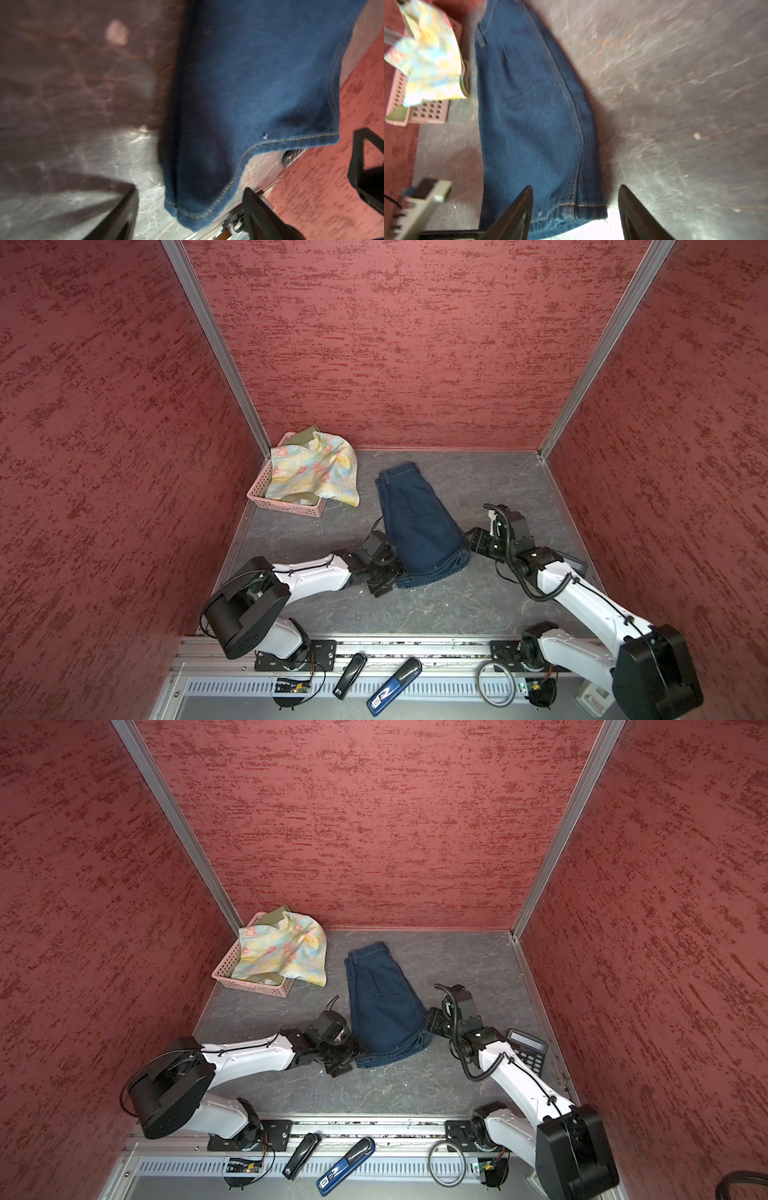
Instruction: Fold and stack the skirts
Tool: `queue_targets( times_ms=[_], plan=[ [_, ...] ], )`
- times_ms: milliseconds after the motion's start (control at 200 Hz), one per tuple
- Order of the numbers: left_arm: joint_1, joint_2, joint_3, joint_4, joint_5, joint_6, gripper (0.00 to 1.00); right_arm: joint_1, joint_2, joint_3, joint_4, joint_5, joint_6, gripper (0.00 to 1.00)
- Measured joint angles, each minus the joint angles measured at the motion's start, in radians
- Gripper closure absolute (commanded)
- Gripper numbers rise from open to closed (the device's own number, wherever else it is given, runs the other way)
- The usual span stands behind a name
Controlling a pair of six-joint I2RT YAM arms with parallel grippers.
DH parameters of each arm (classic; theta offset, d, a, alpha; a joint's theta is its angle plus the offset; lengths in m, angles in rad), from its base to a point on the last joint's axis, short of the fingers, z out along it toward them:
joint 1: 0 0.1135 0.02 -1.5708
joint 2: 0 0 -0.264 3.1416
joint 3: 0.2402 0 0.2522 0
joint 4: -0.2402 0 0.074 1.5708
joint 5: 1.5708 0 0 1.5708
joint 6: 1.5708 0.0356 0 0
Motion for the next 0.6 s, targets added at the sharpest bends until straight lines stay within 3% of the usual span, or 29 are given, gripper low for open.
queue_targets(
  times_ms=[130, 220, 401, 526, 601],
  plan=[
    [-0.018, -0.004, -0.049, 0.112, -0.013, -0.067, 0.32, -0.06, -0.053, 0.0, 0.001, -0.009, -0.009, 0.33],
    [-0.032, 0.011, -0.066, 0.173, -0.014, -0.096, 0.42, -0.085, -0.072, 0.0, 0.001, -0.019, -0.019, 0.33],
    [-0.05, 0.037, -0.108, 0.302, -0.027, -0.15, 0.47, -0.115, -0.084, -0.004, 0.006, -0.034, -0.034, 0.32],
    [-0.082, 0.025, -0.154, 0.349, -0.067, -0.18, 0.75, -0.129, -0.078, -0.019, 0.015, -0.051, -0.039, 0.31],
    [-0.089, 0.02, -0.185, 0.376, -0.079, -0.195, 0.8, -0.131, -0.066, -0.031, 0.017, -0.066, -0.045, 0.28]
  ],
)
